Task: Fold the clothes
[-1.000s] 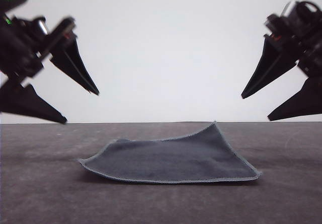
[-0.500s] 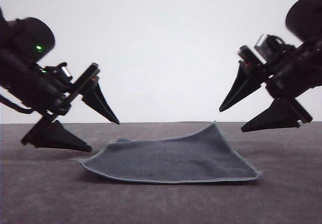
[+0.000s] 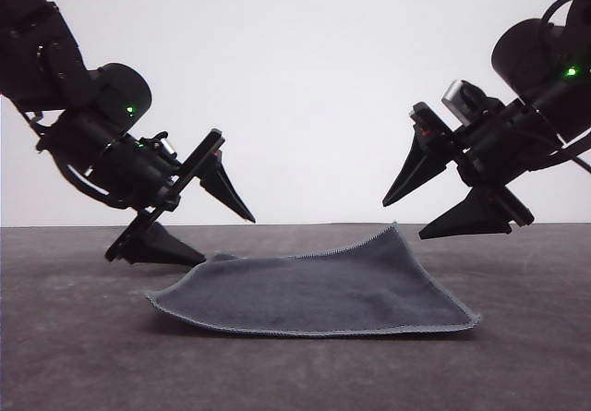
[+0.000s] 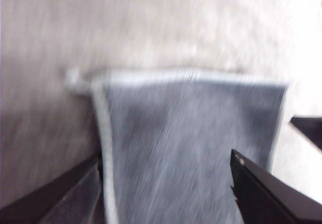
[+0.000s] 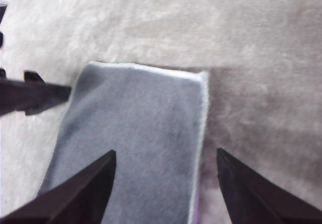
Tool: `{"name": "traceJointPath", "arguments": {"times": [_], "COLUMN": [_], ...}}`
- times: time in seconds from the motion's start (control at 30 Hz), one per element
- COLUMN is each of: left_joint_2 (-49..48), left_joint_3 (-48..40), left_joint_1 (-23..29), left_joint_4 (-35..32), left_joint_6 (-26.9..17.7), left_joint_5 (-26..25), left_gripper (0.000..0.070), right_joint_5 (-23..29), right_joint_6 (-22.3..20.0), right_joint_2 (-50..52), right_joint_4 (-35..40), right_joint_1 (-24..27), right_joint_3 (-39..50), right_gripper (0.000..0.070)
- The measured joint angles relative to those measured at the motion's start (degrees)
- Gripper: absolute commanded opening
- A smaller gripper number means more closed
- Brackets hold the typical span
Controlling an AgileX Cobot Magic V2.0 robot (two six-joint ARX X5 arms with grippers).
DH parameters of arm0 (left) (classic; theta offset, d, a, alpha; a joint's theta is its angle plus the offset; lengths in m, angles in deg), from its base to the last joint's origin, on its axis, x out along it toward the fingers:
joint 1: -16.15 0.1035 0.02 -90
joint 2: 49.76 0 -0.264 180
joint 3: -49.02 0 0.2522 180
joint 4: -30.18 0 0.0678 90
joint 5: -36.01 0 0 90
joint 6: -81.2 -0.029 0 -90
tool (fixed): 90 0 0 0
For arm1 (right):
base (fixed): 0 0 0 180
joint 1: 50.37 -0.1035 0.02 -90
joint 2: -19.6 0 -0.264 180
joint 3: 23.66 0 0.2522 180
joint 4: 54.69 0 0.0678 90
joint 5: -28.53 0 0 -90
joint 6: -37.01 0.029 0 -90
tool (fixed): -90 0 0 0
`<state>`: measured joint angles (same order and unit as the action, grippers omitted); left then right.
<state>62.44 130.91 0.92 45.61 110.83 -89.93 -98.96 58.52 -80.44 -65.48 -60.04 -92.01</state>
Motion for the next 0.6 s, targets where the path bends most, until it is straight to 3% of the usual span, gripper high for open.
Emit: {"name": "traceJointPath", "arguments": {"times": [0.6], "left_joint_2": [2.91], "left_joint_3": [3.64], "left_joint_1": [-0.02], "left_joint_4": [0.81], "left_joint_6": [0.02], "left_joint_5": [-0.04], "left_gripper": [0.0486], "right_joint_5": [-2.42], "right_joint_6": [0.26], "right_joint_2": [-8.08], "right_joint_4": [0.79], "right_joint_1": [1.41], "right_joint_3": [-4.32], "right_gripper": [0.0402]}}
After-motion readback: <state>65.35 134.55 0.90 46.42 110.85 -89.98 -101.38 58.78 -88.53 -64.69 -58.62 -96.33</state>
